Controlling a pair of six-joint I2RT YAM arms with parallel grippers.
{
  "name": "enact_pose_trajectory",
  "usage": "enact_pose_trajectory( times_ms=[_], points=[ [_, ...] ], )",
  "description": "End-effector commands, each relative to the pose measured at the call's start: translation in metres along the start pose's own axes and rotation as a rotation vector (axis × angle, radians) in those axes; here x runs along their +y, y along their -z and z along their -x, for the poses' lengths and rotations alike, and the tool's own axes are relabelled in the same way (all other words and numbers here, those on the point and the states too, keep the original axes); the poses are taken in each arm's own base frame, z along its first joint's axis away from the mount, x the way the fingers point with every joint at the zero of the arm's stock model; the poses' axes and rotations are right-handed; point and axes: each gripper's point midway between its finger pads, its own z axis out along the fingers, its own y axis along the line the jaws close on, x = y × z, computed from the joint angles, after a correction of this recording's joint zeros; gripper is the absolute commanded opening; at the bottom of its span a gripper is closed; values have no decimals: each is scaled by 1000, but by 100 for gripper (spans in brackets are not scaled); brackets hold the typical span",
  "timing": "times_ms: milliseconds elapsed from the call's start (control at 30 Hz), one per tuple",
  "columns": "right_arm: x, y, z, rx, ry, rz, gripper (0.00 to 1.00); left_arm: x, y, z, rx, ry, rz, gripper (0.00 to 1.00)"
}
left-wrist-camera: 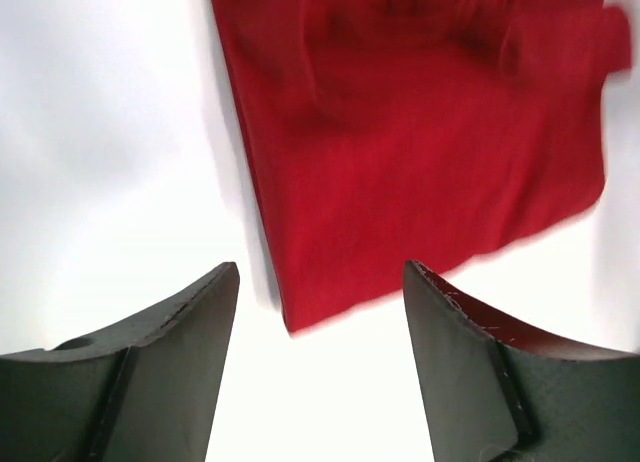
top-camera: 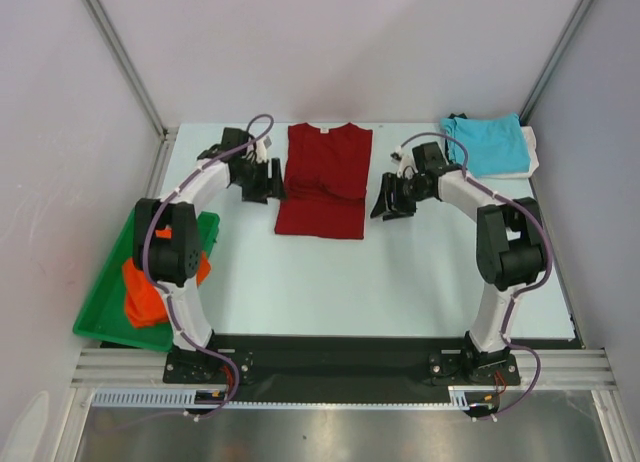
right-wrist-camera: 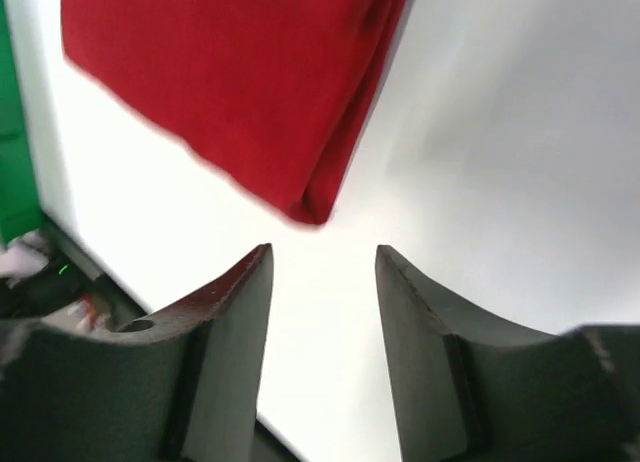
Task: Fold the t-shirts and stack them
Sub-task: Fold the tshirt
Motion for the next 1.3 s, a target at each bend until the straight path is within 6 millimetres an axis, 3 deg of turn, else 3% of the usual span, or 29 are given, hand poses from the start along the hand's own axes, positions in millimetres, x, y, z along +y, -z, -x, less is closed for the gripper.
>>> enact_pose_trajectory(
  times_ms=[0, 67, 167, 467, 767, 1067, 1267],
  points=[
    [26, 4, -26, 50, -73, 128, 53, -14, 10, -41, 93, 68, -93, 72],
    [26, -3, -37, 73, -115, 148, 55, -12, 6, -55, 125, 95, -107, 72],
    [25, -13, -35, 73, -131, 155, 57, -11, 1, -63, 150, 131, -124, 72],
    [34, -45, -46, 130, -143, 149, 63, -7, -18, -74, 205, 208, -145, 75],
    [14, -57, -58, 152, -209, 86, 64, 2, -30, -82, 240, 244, -135, 74],
    [6, -67, -61, 157, -239, 68, 62, 7, -40, -82, 252, 261, -121, 66],
    [10, -71, -70, 177, -260, 87, 53, 6, -43, -90, 272, 271, -128, 52]
  ],
)
